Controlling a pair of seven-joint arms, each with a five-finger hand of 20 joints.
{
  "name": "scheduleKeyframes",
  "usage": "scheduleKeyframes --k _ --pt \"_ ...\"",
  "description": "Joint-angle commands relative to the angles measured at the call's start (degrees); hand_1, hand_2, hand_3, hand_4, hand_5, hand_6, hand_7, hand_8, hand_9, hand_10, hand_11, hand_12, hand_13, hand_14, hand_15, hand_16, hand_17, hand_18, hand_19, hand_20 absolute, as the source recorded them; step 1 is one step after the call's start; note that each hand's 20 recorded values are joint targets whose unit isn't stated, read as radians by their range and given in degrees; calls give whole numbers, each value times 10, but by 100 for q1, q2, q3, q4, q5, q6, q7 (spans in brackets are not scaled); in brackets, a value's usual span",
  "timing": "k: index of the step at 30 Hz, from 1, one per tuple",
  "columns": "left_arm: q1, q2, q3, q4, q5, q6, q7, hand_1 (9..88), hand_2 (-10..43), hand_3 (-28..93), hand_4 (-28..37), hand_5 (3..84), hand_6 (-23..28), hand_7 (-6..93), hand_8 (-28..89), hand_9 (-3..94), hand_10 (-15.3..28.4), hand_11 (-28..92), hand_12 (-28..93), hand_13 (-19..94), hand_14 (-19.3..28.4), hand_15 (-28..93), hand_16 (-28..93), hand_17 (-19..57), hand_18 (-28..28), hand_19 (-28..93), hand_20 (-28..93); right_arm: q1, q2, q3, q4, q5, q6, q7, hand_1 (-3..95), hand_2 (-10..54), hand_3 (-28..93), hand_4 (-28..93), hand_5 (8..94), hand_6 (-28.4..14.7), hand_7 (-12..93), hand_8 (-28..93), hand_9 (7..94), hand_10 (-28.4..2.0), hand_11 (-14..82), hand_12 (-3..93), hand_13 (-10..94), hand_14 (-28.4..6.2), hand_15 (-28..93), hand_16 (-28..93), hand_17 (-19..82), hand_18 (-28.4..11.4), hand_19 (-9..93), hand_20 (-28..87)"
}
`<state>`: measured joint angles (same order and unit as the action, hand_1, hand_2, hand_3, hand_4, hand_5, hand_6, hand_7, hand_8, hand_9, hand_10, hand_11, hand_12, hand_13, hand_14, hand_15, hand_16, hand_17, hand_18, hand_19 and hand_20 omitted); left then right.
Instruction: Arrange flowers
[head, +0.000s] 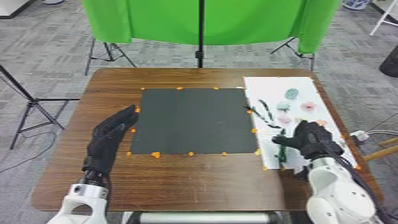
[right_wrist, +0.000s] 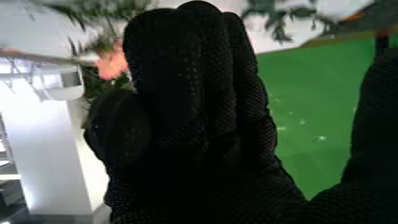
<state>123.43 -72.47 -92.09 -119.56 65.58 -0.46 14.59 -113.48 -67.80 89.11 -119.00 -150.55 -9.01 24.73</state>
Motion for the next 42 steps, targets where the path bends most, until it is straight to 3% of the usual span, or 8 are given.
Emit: scheduleKeyframes --k 1,19,20,22,24,27,35,42 --pt "32 -8 94 21 -182 65 151 315 -95 634 -147 465 28 106 -60 409 124 134 125 301 147 78 38 47 115 22 202 -144 -65 -13 147 -167 -341 91 325 -95 491 -236 743 -31 283 -51 823 -141 316 247 896 -44 469 277 635 -76 894 346" --pt "-13 10 118 4 -309 156 248 310 -95 642 -151 470 26 116 -62 420 122 144 130 315 145 85 41 47 114 18 202 -125 40 -689 205 -177 -1003 211 428 -95 529 -57 765 -26 278 96 854 -130 336 248 924 -33 474 287 659 -63 914 343" --pt "7 -9 113 -5 -317 177 247 310 -95 642 -152 470 26 117 -63 420 122 144 130 315 145 85 40 47 114 18 202 -110 35 -727 219 -155 -1022 219 462 -95 479 -15 770 -26 270 157 858 -130 340 249 928 -31 476 289 665 -60 915 343" --pt "19 -28 118 -5 -339 165 237 310 -95 642 -152 470 26 117 -63 421 122 145 130 315 145 85 40 48 114 17 202 -126 48 -782 237 -203 -981 194 730 -95 -154 418 780 -23 277 219 867 -128 352 250 933 -27 487 300 677 -60 913 358" --pt "23 -16 124 -10 -300 104 177 310 -95 642 -152 471 26 117 -63 420 123 144 129 315 145 85 40 47 113 17 202 -165 63 -797 263 -181 -889 210 792 -95 -271 529 789 -18 287 239 876 -126 368 251 937 -23 504 289 685 -54 918 361" --pt "57 -42 106 -26 -145 55 137 311 -95 640 -153 471 26 117 -63 419 123 143 129 314 145 84 41 48 113 15 201 -253 56 -745 296 -197 -676 215 821 -95 -281 607 795 -11 319 235 894 -118 362 302 937 -18 545 272 696 -53 924 379" --pt "-5 62 -63 42 -276 268 225 312 -95 639 -153 471 31 109 -62 416 125 140 129 311 145 83 41 47 113 12 200 -183 108 -486 69 -41 213 67 805 -95 -217 677 785 -7 390 237 884 -120 446 284 937 -9 624 253 716 -68 932 489" --pt "-118 326 -211 264 -643 699 459 312 -95 641 -155 475 32 113 -61 419 124 146 131 315 144 85 41 48 115 14 199 238 157 -424 -311 378 737 -134 792 -95 -200 707 774 -7 427 237 878 -118 476 285 937 -9 650 253 722 -77 932 541"
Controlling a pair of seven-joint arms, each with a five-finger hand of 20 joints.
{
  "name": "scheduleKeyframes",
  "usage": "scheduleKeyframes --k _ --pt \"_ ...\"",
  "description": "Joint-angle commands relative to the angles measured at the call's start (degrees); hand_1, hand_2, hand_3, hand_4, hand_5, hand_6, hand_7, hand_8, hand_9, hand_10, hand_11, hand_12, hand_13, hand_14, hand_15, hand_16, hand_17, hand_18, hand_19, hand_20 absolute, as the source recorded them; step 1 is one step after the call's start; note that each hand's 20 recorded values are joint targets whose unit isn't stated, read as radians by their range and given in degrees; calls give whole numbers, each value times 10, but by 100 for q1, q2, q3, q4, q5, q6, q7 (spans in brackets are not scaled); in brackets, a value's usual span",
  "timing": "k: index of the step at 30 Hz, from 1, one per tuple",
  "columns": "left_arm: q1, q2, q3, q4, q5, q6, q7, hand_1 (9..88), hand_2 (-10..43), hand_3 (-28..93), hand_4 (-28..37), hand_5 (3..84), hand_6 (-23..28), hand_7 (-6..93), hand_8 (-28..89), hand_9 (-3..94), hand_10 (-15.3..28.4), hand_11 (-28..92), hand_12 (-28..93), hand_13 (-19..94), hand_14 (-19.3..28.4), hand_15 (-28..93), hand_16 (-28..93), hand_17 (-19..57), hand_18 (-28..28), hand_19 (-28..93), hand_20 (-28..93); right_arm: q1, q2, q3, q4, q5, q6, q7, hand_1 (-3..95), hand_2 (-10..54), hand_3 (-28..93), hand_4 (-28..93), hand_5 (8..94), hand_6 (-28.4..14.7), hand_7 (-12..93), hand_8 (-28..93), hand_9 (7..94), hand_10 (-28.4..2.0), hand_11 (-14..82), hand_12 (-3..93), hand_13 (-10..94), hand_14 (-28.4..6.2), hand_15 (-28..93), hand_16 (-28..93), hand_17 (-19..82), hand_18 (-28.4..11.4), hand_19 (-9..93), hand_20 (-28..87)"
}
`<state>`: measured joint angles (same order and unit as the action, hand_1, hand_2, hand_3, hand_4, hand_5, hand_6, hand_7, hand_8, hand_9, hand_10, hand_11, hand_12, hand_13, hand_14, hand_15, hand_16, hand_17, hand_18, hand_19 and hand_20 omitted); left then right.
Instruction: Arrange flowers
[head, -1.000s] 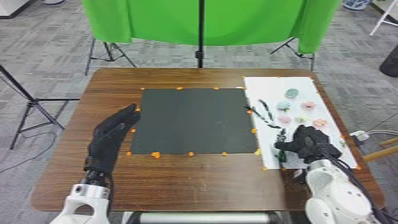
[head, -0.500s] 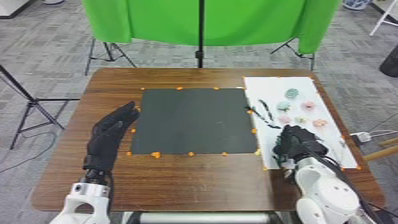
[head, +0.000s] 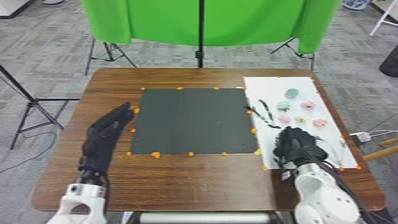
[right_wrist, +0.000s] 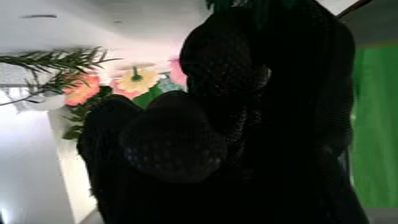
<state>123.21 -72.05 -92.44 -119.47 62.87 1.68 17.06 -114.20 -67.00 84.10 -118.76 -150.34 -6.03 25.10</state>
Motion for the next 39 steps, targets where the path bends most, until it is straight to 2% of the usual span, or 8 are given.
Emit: scheduleKeyframes --k 1,8,11,20,28,30,32,39 --pt "-110 313 -164 314 -449 522 262 312 -95 641 -155 476 33 114 -61 421 124 147 131 317 144 86 41 49 114 14 199 396 62 51 -398 509 402 -199 785 -95 -188 706 773 -7 432 234 877 -119 484 280 937 -9 654 253 722 -78 932 548" --pt "-476 546 111 813 -771 716 432 286 -92 657 -161 477 32 113 -65 418 121 136 121 312 139 79 32 51 111 10 192 1592 -292 -786 -240 1395 64 -222 765 -95 -133 675 770 -8 445 229 874 -121 499 266 937 -8 663 250 724 -79 932 564" --pt "-586 613 215 955 -820 762 468 262 -82 671 -189 469 29 105 -66 413 123 118 113 298 131 75 17 50 105 11 181 2202 -584 -1388 78 1798 -64 -213 539 -95 536 155 769 -9 449 227 874 -121 501 263 937 -8 663 250 725 -80 932 569" --pt "-726 589 383 1118 -864 770 485 239 -91 681 -227 450 25 90 -63 399 118 100 104 283 120 72 1 48 96 12 169 2962 -1403 -2430 1048 1871 -395 -389 527 -95 579 117 770 -11 450 224 874 -124 505 256 937 -9 665 250 726 -82 932 576" --pt "-504 656 125 955 -913 840 458 240 -95 680 -231 447 26 88 -61 393 116 100 109 280 119 73 1 44 95 12 168 2746 -917 -2201 690 865 -611 -476 507 -95 576 103 758 -9 454 224 865 -126 502 255 937 -9 647 259 714 -77 932 579" --pt "-455 631 115 938 -913 851 455 241 -95 681 -230 448 27 89 -61 394 117 103 111 283 120 74 3 44 96 12 168 2812 -868 -2107 576 371 -1453 -366 419 -95 595 45 765 -12 437 212 870 -129 487 249 937 -12 635 275 711 -79 932 576" --pt "-441 594 135 939 -885 809 426 244 -95 678 -229 448 26 90 -61 395 117 104 112 285 121 75 4 43 96 12 169 2902 -788 -2110 574 284 -2072 -236 299 -95 606 -22 789 -31 387 -42 874 -138 446 246 937 -23 600 291 701 -81 932 562" --pt "-407 531 170 907 -767 664 287 245 -95 674 -226 451 27 91 -61 394 117 105 115 286 125 74 5 43 97 12 170 2895 -1010 -1956 812 -234 -3189 41 207 -89 547 -61 808 -52 287 -37 882 -154 397 244 936 -33 567 306 694 -76 932 525"
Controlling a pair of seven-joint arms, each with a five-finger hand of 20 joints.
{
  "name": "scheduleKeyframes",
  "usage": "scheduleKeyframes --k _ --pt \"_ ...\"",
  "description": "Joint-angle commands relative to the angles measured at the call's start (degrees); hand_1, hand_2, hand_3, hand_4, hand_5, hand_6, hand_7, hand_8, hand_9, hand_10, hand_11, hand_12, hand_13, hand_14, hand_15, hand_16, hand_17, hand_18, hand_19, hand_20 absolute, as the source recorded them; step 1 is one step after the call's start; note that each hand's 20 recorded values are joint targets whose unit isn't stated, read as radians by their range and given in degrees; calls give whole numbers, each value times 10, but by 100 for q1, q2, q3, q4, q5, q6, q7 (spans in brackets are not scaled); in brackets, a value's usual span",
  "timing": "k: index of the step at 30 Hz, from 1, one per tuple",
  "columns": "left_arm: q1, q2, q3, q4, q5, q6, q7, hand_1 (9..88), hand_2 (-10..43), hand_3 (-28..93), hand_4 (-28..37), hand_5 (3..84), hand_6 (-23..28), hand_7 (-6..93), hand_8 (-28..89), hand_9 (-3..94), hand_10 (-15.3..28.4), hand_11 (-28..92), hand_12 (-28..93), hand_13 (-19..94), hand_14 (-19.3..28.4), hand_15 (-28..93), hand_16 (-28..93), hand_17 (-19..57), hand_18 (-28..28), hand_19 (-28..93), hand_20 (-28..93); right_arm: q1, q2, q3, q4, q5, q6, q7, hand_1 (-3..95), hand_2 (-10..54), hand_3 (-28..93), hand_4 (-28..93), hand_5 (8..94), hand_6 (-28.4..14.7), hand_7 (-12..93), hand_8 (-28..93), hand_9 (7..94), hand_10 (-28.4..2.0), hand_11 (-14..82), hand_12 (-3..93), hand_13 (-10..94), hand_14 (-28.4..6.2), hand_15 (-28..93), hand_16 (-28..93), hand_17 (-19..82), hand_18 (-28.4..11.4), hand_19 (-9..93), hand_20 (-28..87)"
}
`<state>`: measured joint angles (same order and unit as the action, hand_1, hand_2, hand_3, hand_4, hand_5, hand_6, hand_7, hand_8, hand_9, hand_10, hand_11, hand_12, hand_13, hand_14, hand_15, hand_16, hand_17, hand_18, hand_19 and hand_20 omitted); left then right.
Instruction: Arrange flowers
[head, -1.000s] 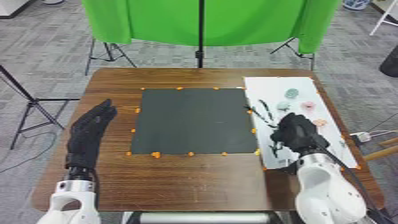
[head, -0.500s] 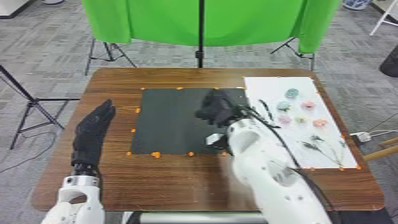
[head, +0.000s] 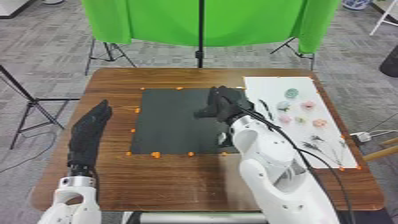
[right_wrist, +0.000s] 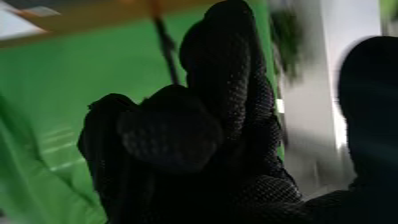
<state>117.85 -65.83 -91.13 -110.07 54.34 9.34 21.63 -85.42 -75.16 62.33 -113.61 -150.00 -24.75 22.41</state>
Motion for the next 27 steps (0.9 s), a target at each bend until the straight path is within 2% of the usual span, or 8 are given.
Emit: scheduleKeyframes --k 1,9,15,18,27 --pt "157 -88 27 -47 86 -104 -189 245 -95 673 -226 450 28 91 -60 393 117 104 115 286 124 74 5 43 97 12 170 34 -206 228 346 -269 -1365 385 197 -84 542 -65 812 -53 281 -35 885 -155 392 244 937 -35 566 304 695 -75 932 520" --pt "184 -94 45 -66 80 -145 -303 239 -94 670 -225 451 31 86 -60 390 117 102 118 286 127 75 8 42 100 12 170 72 -267 346 606 -288 -1418 658 181 -64 523 -73 828 -60 260 -20 898 -161 378 246 937 -38 572 279 706 -67 932 472" --pt "202 -103 58 -78 130 -198 -350 238 -91 669 -228 451 31 83 -58 389 118 101 120 287 128 75 10 41 100 11 170 -57 -214 461 430 -140 -949 658 178 -58 521 -73 837 -54 288 -15 909 -155 393 246 937 -38 599 252 719 -69 932 469" --pt "233 -88 63 -86 92 -179 -364 237 -89 669 -228 451 32 83 -57 389 118 101 121 288 129 74 10 41 100 11 170 56 -201 505 478 -136 -1058 787 181 -56 523 -72 840 -51 300 -16 912 -153 400 246 937 -37 611 248 724 -71 932 479" --pt "168 -72 80 -74 150 -268 -458 236 -85 668 -229 451 33 80 -56 388 117 100 121 288 129 74 11 41 101 11 170 202 -547 454 1071 -490 -1395 956 202 -64 526 -67 844 -54 293 -22 914 -155 395 245 937 -38 611 245 726 -69 932 482"
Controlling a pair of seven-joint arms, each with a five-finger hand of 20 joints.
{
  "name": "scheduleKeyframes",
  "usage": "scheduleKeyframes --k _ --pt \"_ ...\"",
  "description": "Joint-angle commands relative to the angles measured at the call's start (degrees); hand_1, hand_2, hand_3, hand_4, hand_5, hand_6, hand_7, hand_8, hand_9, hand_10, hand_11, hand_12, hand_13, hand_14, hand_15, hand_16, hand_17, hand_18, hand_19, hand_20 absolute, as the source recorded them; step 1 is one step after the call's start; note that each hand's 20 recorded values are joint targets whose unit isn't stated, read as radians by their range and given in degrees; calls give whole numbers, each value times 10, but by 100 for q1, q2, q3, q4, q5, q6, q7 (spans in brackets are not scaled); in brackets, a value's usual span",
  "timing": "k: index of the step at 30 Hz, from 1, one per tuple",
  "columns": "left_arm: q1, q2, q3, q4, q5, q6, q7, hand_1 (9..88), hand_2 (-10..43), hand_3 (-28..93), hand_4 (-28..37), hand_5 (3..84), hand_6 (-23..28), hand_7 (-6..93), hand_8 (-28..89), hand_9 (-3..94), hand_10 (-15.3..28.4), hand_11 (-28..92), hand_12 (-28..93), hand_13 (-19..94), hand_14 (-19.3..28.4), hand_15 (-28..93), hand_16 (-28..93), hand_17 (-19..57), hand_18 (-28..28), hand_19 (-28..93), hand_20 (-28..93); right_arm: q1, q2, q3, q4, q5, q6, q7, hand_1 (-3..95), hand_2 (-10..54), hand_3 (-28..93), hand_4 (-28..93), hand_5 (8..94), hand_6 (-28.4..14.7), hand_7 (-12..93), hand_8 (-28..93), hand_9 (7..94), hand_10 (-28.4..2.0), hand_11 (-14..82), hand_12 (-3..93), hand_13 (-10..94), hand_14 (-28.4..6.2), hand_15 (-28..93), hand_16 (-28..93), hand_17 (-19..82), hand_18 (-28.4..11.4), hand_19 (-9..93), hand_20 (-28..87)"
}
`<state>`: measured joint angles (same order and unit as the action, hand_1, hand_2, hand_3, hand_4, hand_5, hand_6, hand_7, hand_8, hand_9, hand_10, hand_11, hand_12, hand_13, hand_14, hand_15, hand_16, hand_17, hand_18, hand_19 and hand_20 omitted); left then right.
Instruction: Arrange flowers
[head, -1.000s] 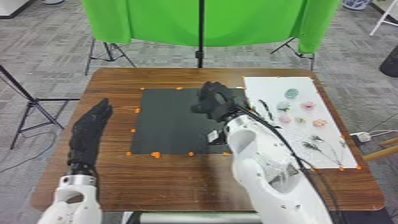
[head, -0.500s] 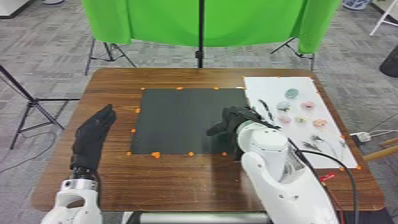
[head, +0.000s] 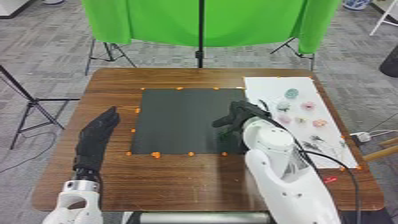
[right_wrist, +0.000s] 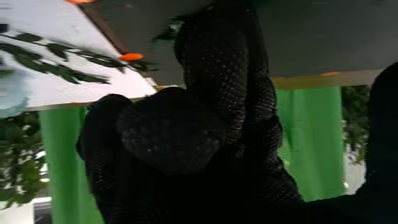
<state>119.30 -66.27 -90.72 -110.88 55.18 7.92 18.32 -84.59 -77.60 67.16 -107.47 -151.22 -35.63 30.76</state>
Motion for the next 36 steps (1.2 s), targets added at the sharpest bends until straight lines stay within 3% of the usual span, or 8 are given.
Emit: scheduleKeyframes --k 1,13,16,17,18,20,30,36 --pt "23 -26 32 3 67 -138 -138 236 -84 667 -229 451 33 80 -56 387 117 101 122 288 130 74 11 41 101 11 170 114 -327 -60 500 -378 -282 137 209 -70 525 -66 844 -55 290 -23 914 -156 392 244 937 -38 610 244 726 -68 932 478" --pt "41 -45 -35 -34 118 -152 -240 244 -88 666 -219 450 35 78 -56 379 116 96 123 284 130 73 12 40 101 11 170 -33 -528 -383 727 -963 -531 -182 396 -95 525 -17 842 -49 292 -19 917 -150 388 242 937 -30 609 233 731 -59 932 443" --pt "63 -60 -66 -45 129 -188 -267 251 -91 665 -214 449 36 76 -55 375 117 94 124 283 129 72 12 39 101 10 170 -90 -539 -420 751 -1002 -549 -249 469 -95 476 34 834 -42 267 201 917 -146 393 240 937 -26 612 231 732 -54 932 436" --pt "74 -66 -77 -52 129 -185 -273 253 -91 664 -211 447 37 75 -55 374 117 93 124 283 129 72 12 38 101 10 170 -112 -537 -416 752 -1012 -512 -281 523 -95 411 93 834 -39 258 260 917 -145 395 240 937 -25 612 231 733 -53 932 432" --pt "74 -70 -85 -51 131 -189 -280 255 -91 662 -209 447 38 74 -55 373 116 93 124 282 129 72 13 38 101 10 170 -134 -525 -413 757 -1011 -406 -289 565 -95 374 147 833 -35 255 289 917 -145 396 240 937 -22 613 232 734 -50 932 428" --pt "76 -73 -94 -48 125 -196 -286 256 -91 661 -205 446 39 73 -54 372 116 93 124 280 130 71 13 37 101 10 169 -171 -512 -364 738 -1039 -314 -361 576 -95 444 141 830 -29 263 299 915 -142 400 243 937 -17 616 229 735 -49 932 428" --pt "143 -99 -117 -85 97 -225 -271 261 -94 658 -196 436 46 63 -51 365 115 90 126 275 130 68 14 36 101 9 167 -377 -40 -217 506 -998 1506 -845 531 -95 543 178 789 -21 351 338 885 -130 494 257 937 -6 669 253 735 -70 932 564" --pt "78 -89 -98 -51 82 -255 -279 263 -94 658 -195 430 50 59 -50 363 115 90 126 274 131 68 15 35 101 9 165 -282 183 -264 128 -501 2125 -861 523 -95 566 176 776 -16 389 335 878 -131 521 260 937 -9 685 266 735 -79 932 618"
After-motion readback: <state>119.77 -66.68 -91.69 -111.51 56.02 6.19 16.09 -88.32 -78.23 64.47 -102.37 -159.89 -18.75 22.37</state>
